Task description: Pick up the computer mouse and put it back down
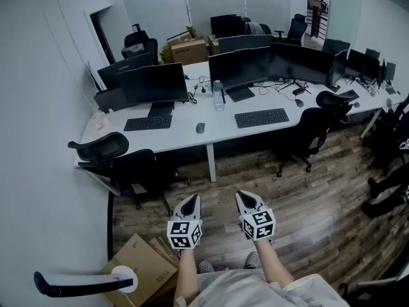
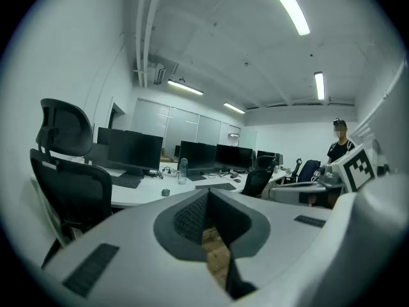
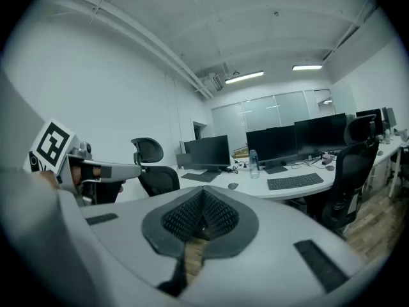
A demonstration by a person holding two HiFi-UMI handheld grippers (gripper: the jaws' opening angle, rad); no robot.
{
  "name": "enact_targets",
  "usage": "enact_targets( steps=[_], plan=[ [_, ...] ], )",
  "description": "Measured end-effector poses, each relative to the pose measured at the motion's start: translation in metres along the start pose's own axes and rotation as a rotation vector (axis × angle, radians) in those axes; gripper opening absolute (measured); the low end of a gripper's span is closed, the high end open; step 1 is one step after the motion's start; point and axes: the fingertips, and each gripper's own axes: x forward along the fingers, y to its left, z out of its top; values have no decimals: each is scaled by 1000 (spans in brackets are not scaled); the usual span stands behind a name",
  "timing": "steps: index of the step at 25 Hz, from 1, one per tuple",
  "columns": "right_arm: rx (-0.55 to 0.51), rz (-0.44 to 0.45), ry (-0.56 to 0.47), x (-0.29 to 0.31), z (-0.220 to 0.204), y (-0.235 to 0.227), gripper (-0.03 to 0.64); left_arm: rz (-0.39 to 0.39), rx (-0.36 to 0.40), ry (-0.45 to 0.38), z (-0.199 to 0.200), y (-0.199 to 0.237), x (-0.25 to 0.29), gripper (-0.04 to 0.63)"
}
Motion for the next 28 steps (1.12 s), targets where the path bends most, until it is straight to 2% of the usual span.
enact_targets(
  steps=[3,12,15,19,20,21,24,28],
  plan=[
    [-6,-2,-2,2,1,5,2,-18,32,-8,0,-1,-2,21],
    [32,-8,6,-1,-11,18,3,-75,63,0,-3,-4,-7,23],
    [89,-34,-38,-6,-5,15,5,-93,74,12,-3,-3,-12,23],
    [76,-36,-77,-5,7,24,6,-90,105,-17,1,7,-26,25],
    [78,-28,-76,-4,8,28,34,-89,109,-17,0,11,-29,25],
    [82,-21,-72,-3,6,32,95,-89,110,-15,-1,15,-32,26],
    [92,-19,-61,1,0,44,110,-85,109,-11,-5,28,-40,45],
    [112,-14,-32,20,-12,63,189,-64,109,0,-13,55,-56,114]
  ],
)
